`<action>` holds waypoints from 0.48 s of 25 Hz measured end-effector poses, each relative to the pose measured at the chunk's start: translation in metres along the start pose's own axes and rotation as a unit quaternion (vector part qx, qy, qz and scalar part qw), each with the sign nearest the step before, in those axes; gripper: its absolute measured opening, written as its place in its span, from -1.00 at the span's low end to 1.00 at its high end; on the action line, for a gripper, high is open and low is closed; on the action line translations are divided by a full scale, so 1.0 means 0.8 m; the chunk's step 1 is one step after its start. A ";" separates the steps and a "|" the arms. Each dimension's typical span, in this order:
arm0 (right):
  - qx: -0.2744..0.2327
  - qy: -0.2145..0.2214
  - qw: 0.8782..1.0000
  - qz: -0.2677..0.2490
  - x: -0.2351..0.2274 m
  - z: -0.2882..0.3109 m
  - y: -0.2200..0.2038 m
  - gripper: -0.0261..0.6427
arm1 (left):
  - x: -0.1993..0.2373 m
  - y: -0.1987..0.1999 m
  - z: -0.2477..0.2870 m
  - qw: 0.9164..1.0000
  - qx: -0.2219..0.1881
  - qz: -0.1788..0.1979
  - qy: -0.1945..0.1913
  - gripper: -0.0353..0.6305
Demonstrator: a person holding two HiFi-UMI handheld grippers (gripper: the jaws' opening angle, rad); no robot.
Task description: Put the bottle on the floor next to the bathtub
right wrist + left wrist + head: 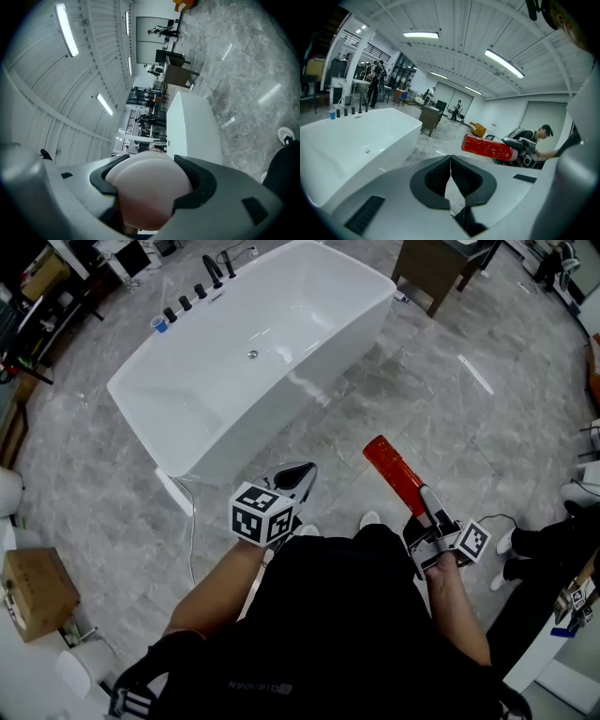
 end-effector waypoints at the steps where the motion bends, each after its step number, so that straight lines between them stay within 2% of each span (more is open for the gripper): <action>1: 0.004 0.002 1.000 0.001 -0.003 0.004 0.006 0.03 | 0.001 0.002 0.006 1.000 -0.003 0.001 0.004 -0.84; 6: 0.040 0.008 0.999 -0.002 -0.013 0.035 0.057 0.03 | 0.000 0.017 0.046 0.999 -0.023 -0.005 0.041 -0.84; 12: 0.102 0.005 0.995 -0.007 -0.028 0.071 0.131 0.02 | -0.030 0.038 0.106 0.996 -0.041 -0.014 0.082 -0.84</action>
Point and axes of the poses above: the fingertips, and each gripper's own axes: z forward along the fingers, x to its left, y out of its top, the point moved 5 cm from there along -z, backward along the fingers, and after that the axes turned 10 degrees about -x, right-handed, at the moved point
